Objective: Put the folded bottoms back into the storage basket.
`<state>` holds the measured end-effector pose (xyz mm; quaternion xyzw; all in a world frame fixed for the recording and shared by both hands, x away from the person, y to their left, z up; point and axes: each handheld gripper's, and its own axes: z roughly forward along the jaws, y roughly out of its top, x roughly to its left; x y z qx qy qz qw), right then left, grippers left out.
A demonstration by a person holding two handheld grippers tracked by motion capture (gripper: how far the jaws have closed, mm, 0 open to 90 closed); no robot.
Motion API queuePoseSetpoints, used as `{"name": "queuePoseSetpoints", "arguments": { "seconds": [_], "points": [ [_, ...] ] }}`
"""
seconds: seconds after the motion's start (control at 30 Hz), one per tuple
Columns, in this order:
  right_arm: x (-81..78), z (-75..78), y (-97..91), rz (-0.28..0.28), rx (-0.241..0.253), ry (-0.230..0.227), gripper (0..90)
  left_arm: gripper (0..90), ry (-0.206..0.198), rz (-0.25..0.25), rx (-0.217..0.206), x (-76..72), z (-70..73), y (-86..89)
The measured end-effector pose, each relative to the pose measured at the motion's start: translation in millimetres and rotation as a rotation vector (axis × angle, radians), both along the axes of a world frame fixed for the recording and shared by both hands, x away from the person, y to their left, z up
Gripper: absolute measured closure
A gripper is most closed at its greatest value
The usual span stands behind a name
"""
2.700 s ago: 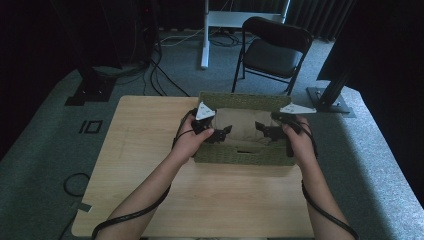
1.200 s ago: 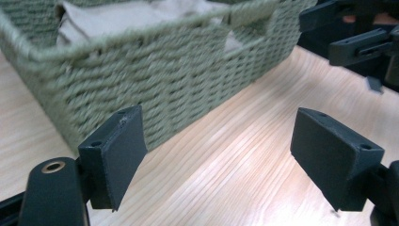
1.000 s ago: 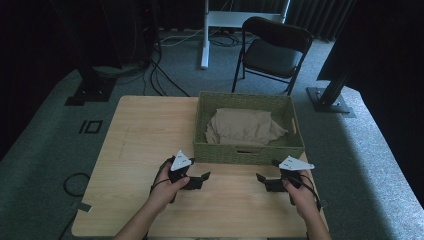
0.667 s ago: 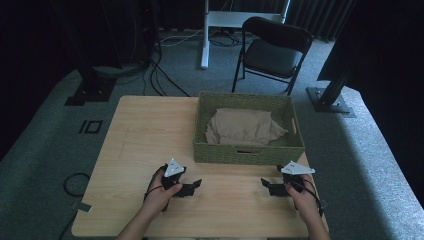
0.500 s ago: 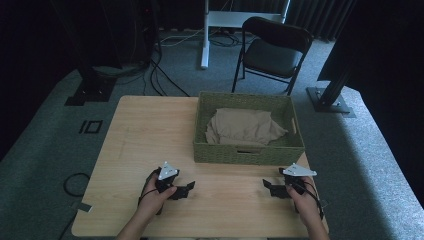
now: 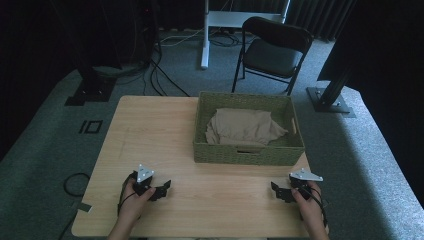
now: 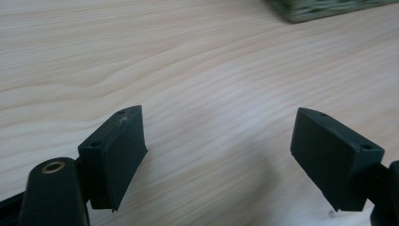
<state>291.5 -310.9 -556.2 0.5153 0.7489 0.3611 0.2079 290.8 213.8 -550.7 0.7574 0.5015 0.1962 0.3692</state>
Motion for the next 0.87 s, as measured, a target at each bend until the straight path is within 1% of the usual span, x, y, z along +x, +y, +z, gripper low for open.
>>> {"name": "queuePoseSetpoints", "arguments": {
  "seconds": [0.03,0.07,0.1,0.13,0.17,0.2,0.23,0.27,0.3,0.33,0.37,0.43,0.47,0.53,0.57,0.6,0.63,0.7,0.77,0.87],
  "points": [
    [-0.3,-0.3,-0.5,-0.006,-0.009,0.009,13.7,19.5,0.003,0.011,-0.013,0.2,0.0,4.5],
    [-0.8,-0.4,-0.9,-0.007,-0.016,0.01,13.7,19.5,0.003,0.011,-0.013,0.2,0.0,4.5],
    [-1.2,-0.4,-1.2,-0.013,-0.019,0.01,13.7,19.5,-0.001,0.073,-0.014,1.2,0.1,11.7],
    [-1.4,-0.6,-1.5,-0.021,-0.021,0.017,13.7,19.5,0.008,0.095,-0.008,1.4,-0.2,15.1],
    [-1.4,-0.9,-1.7,-0.027,-0.029,0.02,13.8,19.5,0.019,0.098,-0.006,1.5,-0.4,17.0],
    [-1.4,-0.9,-1.7,-0.027,-0.029,0.02,13.8,19.4,0.019,0.098,-0.006,1.5,-0.4,17.0],
    [-1.8,-1.0,-1.2,-0.03,-0.041,0.02,13.7,18.9,0.032,0.122,-0.025,1.5,-0.9,20.9],
    [-1.8,-1.0,-0.7,-0.032,-0.047,0.019,13.7,18.8,0.032,0.138,-0.024,1.4,-0.9,22.0],
    [-1.8,-1.0,-0.7,-0.032,-0.047,0.019,13.7,18.8,0.032,0.138,-0.024,1.4,-0.9,22.0],
    [-1.9,-1.3,0.9,-0.031,-0.063,0.018,13.3,18.8,0.032,0.147,0.006,1.5,-0.8,23.2],
    [-1.8,-1.3,1.2,-0.033,-0.063,0.019,13.1,18.8,0.029,0.157,0.023,1.9,-0.9,23.4],
    [-1.7,-1.3,1.2,-0.033,-0.063,0.019,12.8,18.8,0.029,0.157,0.023,1.9,-0.9,23.4],
    [-1.5,-1.4,1.1,-0.036,-0.063,0.02,12.6,17.4,0.028,0.186,0.111,3.0,-1.6,22.0],
    [-1.2,-1.4,1.1,-0.056,-0.063,0.021,12.4,9.2,0.048,0.227,0.109,4.4,-2.1,21.9],
    [-1.1,-1.4,1.1,-0.059,-0.063,0.021,12.4,7.0,0.054,0.246,0.106,5.0,-2.6,21.5],
    [-1.1,-1.4,1.0,-0.06,-0.063,0.021,12.4,3.9,0.054,0.246,0.106,5.0,-2.6,21.5],
    [-1.1,-1.5,1.0,-0.062,-0.063,0.021,12.2,2.6,0.064,0.27,0.107,5.8,-2.8,22.3],
    [-0.7,-1.6,1.2,-0.074,-0.063,0.024,10.7,2.6,0.065,0.272,0.109,5.7,-2.8,22.3],
    [-0.7,-1.7,1.2,-0.075,-0.063,0.024,10.7,2.6,0.065,0.288,0.106,5.8,-2.9,22.4],
    [-0.7,-1.7,1.2,-0.075,-0.063,0.024,10.7,2.6,0.065,0.293,0.105,5.9,-3.0,22.4]
  ]
}}
